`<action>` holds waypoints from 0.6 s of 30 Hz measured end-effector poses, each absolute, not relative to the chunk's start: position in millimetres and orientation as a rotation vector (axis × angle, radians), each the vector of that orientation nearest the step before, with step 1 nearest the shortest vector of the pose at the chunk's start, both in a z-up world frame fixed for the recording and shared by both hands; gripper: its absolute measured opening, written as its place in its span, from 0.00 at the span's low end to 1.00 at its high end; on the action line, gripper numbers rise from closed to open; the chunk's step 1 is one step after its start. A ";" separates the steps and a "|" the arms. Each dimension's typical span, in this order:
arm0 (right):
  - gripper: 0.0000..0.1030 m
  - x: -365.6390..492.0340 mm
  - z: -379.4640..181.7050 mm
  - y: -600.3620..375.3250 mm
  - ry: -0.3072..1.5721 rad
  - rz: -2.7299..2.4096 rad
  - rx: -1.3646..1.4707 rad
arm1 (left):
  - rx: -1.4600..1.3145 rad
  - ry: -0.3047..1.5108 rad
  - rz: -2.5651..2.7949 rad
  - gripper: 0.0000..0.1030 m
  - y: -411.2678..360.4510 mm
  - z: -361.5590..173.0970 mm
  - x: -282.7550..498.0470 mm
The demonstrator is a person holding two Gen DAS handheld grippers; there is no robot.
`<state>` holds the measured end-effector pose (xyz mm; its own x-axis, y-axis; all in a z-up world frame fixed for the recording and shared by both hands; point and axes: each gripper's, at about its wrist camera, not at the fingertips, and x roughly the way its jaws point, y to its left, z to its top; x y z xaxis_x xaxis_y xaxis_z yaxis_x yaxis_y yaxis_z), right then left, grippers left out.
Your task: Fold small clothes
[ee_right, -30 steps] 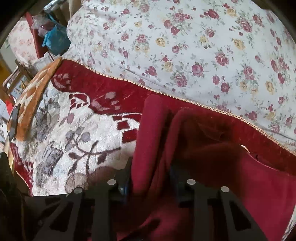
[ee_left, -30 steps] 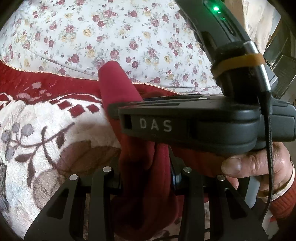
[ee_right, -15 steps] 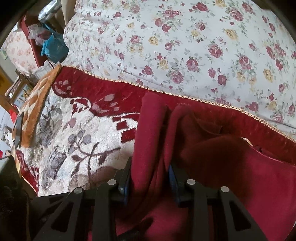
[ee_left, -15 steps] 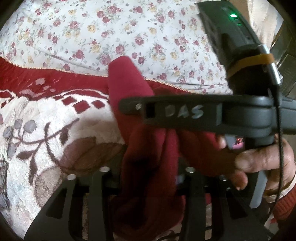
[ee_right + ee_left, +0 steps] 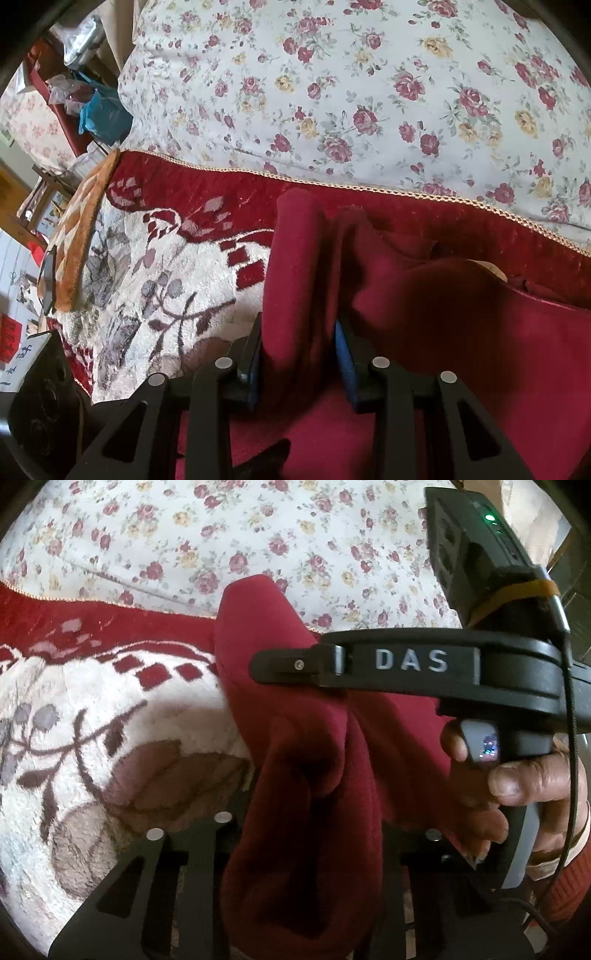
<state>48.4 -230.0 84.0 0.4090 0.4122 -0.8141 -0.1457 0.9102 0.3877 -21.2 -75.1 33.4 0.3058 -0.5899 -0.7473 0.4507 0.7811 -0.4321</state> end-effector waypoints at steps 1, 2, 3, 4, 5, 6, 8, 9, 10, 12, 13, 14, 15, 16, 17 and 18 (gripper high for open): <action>0.25 46.0 88.2 -230.7 1.085 0.356 0.264 | -0.162 1.051 -0.700 0.25 -75.1 35.3 -21.2; 0.24 42.7 94.8 -232.5 1.069 0.356 0.255 | -0.175 1.041 -0.717 0.24 -75.2 40.7 -22.3; 0.24 40.5 99.4 -234.5 1.058 0.357 0.254 | -0.179 1.030 -0.726 0.24 -76.0 46.0 -23.6; 0.24 37.1 106.6 -238.1 1.042 0.359 0.254 | -0.183 1.017 -0.732 0.24 -77.8 52.0 -25.3; 0.24 33.6 114.4 -242.5 1.025 0.362 0.258 | -0.186 1.000 -0.739 0.24 -80.3 60.1 -28.7; 0.24 30.4 121.6 -247.7 1.011 0.363 0.265 | -0.180 0.981 -0.752 0.24 -85.6 69.3 -33.1; 0.24 22.4 138.7 -261.5 0.982 0.361 0.276 | -0.153 0.951 -0.778 0.24 -98.6 84.3 -40.5; 0.24 17.5 147.5 -269.5 0.969 0.355 0.272 | -0.137 0.939 -0.795 0.23 -105.8 91.1 -45.5; 0.24 13.9 153.6 -274.8 0.960 0.348 0.267 | -0.122 0.931 -0.811 0.23 -113.6 97.2 -49.8; 0.24 4.4 165.6 -288.8 0.944 0.327 0.251 | -0.090 0.922 -0.837 0.23 -134.4 108.6 -56.8; 0.24 -1.2 170.5 -297.4 0.935 0.313 0.245 | -0.077 0.920 -0.850 0.23 -144.9 112.9 -58.9; 0.24 -7.8 175.0 -309.3 0.925 0.291 0.243 | -0.061 0.918 -0.869 0.23 -158.5 118.0 -61.6; 0.23 -13.9 177.8 -321.7 0.918 0.271 0.248 | -0.049 0.918 -0.884 0.23 -169.9 121.4 -63.2; 0.23 -17.1 178.7 -330.4 0.916 0.258 0.255 | -0.042 0.917 -0.895 0.23 -177.0 123.4 -64.4; 0.23 -23.8 179.2 -346.2 0.912 0.235 0.268 | -0.031 0.919 -0.914 0.23 -190.4 126.0 -67.0; 0.23 -28.6 178.7 -357.9 0.912 0.219 0.278 | -0.024 0.922 -0.929 0.23 -199.7 126.9 -69.0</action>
